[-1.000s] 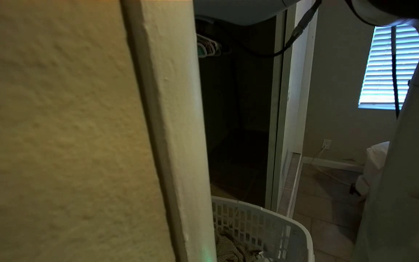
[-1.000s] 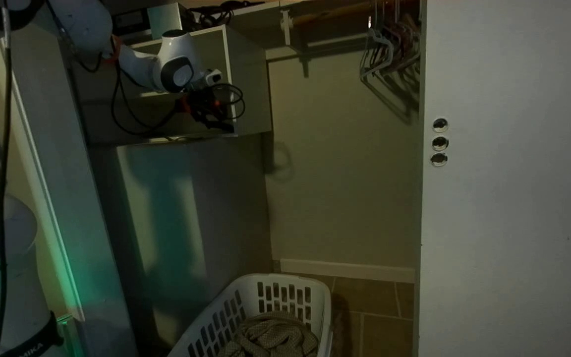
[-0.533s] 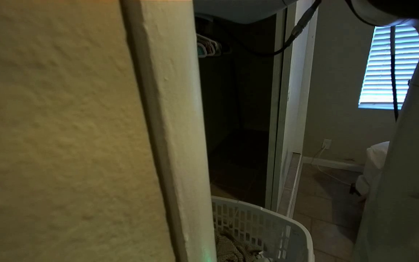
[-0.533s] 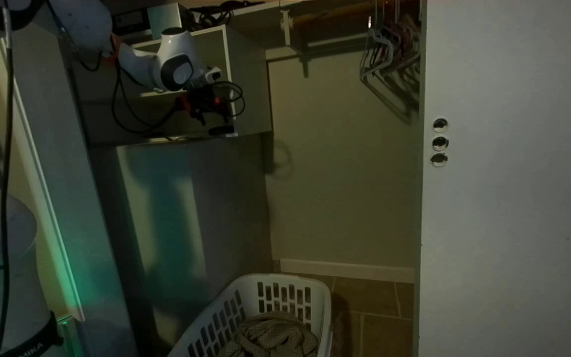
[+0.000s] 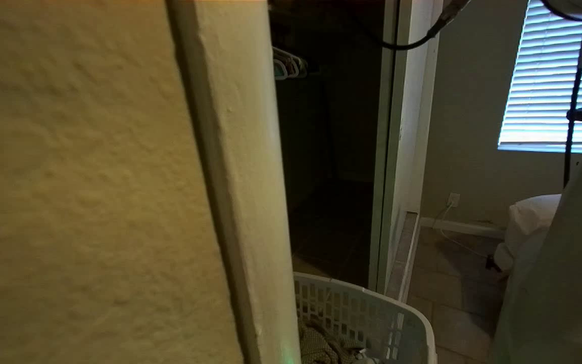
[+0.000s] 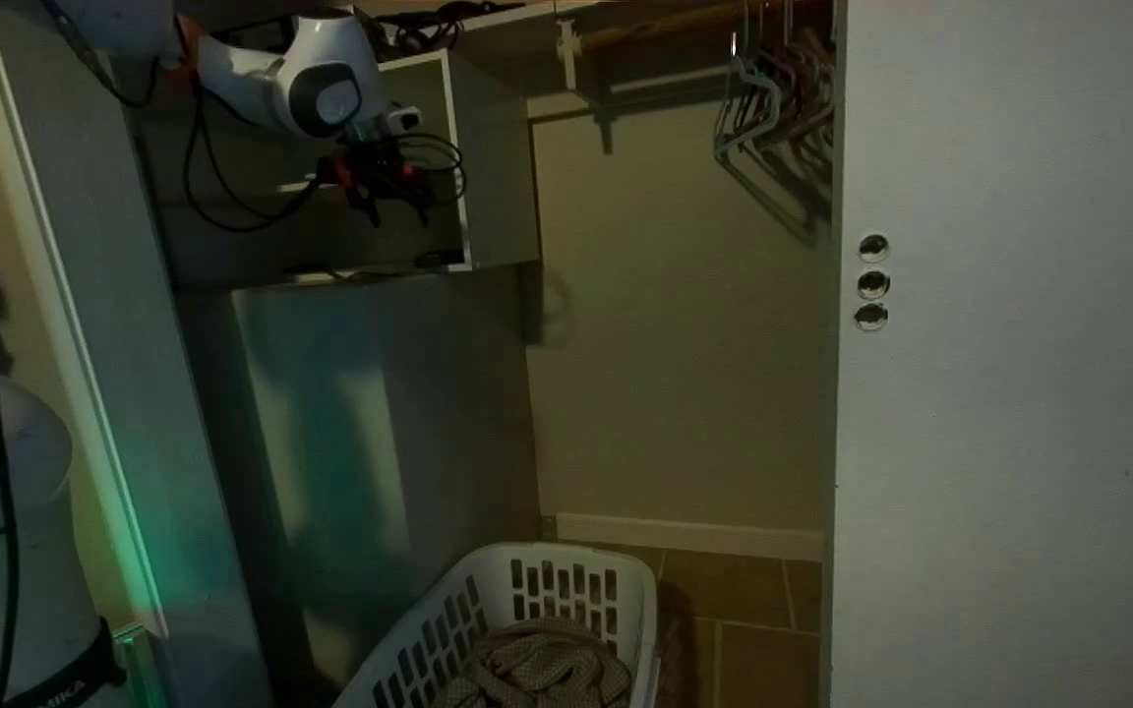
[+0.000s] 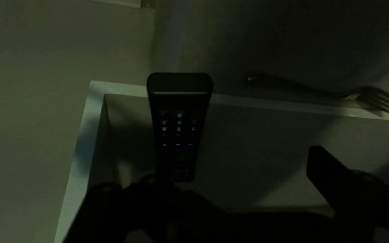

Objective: Remove the black remote from the top shelf and put it on the bottom shelf

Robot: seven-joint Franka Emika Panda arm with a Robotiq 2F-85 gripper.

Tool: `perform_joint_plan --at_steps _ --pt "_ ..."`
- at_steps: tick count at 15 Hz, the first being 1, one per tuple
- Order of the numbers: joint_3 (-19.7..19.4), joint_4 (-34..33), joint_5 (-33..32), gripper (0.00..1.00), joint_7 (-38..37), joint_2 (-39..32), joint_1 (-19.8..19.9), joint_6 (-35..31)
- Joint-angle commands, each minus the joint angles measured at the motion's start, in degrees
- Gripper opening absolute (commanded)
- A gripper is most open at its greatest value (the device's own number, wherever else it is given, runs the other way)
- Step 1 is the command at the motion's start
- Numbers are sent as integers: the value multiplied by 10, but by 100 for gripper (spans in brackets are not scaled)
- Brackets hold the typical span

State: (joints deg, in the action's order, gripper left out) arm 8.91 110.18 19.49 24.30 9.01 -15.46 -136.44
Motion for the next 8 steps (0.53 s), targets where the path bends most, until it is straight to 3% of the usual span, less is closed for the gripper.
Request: perform_joint_plan --at_steps 1,8 --pt "-9 42 7 100 3 78 2 65" --pt "-37 103 -2 100 -2 183 -2 150"
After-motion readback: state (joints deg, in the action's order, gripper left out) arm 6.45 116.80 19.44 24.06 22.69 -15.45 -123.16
